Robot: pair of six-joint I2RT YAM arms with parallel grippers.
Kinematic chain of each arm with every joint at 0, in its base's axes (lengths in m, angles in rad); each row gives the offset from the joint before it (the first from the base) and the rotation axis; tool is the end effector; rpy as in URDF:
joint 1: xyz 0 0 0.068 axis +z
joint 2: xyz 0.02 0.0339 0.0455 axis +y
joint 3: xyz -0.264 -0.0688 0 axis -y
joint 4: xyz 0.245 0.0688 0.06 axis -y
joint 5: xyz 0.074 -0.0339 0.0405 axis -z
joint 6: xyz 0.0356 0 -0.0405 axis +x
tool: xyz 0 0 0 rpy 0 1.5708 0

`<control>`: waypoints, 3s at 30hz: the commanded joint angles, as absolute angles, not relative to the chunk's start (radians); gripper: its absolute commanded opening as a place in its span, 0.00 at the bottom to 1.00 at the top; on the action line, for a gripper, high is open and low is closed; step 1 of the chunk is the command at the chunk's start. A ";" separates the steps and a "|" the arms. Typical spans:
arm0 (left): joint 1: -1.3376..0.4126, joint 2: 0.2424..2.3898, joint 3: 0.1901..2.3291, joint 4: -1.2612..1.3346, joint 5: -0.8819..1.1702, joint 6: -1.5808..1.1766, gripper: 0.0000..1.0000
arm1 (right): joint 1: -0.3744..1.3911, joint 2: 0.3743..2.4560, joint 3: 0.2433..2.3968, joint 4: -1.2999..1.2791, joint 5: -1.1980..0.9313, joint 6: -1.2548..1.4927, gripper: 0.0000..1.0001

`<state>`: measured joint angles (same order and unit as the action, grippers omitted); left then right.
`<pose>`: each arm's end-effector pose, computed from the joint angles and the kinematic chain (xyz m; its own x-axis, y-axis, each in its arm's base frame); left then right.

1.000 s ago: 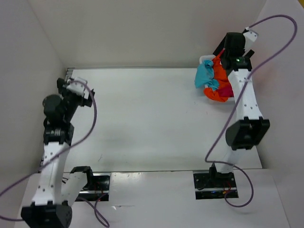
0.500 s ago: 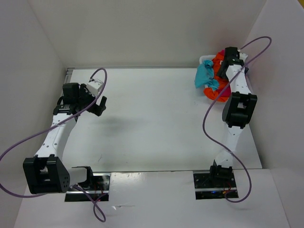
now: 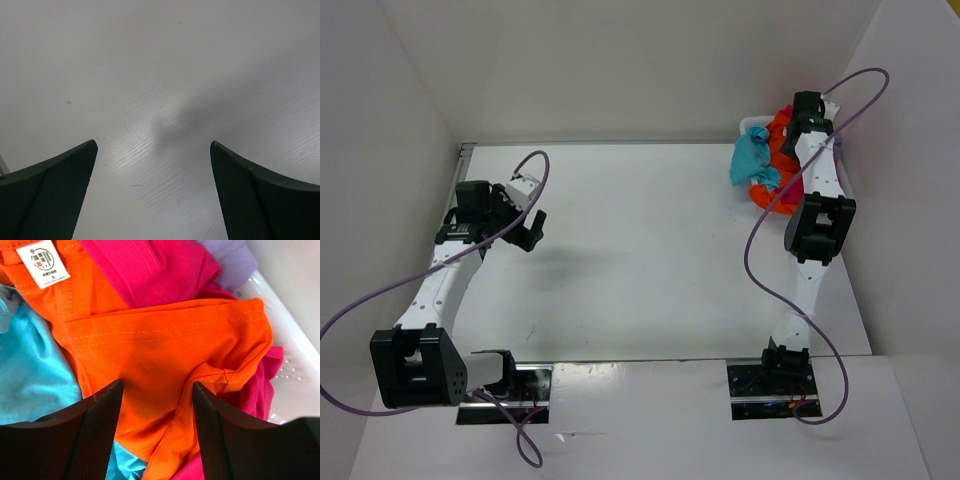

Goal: Fold and stack the t-shirts
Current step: Grab crumpled tshirt from bin with the right arm, then move the tshirt to the center of the board, then flatten out the tshirt

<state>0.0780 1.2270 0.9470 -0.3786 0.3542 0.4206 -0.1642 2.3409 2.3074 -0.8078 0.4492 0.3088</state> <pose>0.2681 0.0086 0.2863 -0.4752 0.3470 -0.8086 0.4320 0.8926 0.1291 0.5118 -0.1005 0.2757 -0.5692 0.3718 -0.7334 0.6358 0.7645 -0.1059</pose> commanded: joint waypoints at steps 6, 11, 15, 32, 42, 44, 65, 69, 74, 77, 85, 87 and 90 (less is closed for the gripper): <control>0.077 1.207 0.939 -0.371 0.357 0.445 1.00 | -0.187 2.359 2.352 -0.824 0.373 0.301 0.49; 0.077 1.189 0.930 -0.371 0.357 0.454 1.00 | -0.187 2.333 2.352 -0.824 0.336 0.301 0.00; 0.077 1.180 0.930 -0.371 0.357 0.463 1.00 | -0.187 2.254 2.364 -0.824 0.308 0.301 0.00; 0.077 1.063 0.930 -0.328 0.305 0.397 1.00 | -0.071 1.754 2.565 -0.759 0.460 0.268 0.00; 0.077 0.960 0.920 -0.337 0.253 0.338 1.00 | 0.277 1.660 2.649 -0.677 0.453 0.085 0.00; 0.077 0.951 0.920 -0.327 0.244 0.322 1.00 | 0.392 1.669 2.701 -0.651 0.453 0.028 0.00; 0.098 1.006 1.068 -0.350 0.221 0.448 1.00 | 0.519 1.688 1.915 -0.675 0.250 0.580 0.86; 0.017 1.061 1.068 -0.452 0.259 0.569 1.00 | 0.349 1.623 1.610 -0.600 0.106 0.647 1.00; -0.147 1.086 1.066 -0.618 0.391 0.658 1.00 | 0.371 1.548 1.491 -0.621 0.176 0.586 1.00; -0.311 1.205 1.081 -0.641 0.413 0.620 1.00 | 0.371 1.569 1.444 -0.632 0.187 0.577 0.91; -0.638 1.460 1.040 -0.619 0.488 0.510 1.00 | 0.371 1.569 1.258 -0.474 0.062 0.635 0.80; -0.638 1.494 1.020 -0.549 0.488 0.476 1.00 | 0.371 1.569 1.230 -0.430 0.043 0.635 0.78; -0.638 1.555 1.009 -0.462 0.466 0.405 1.00 | 0.371 1.612 1.220 -0.408 0.008 0.623 0.78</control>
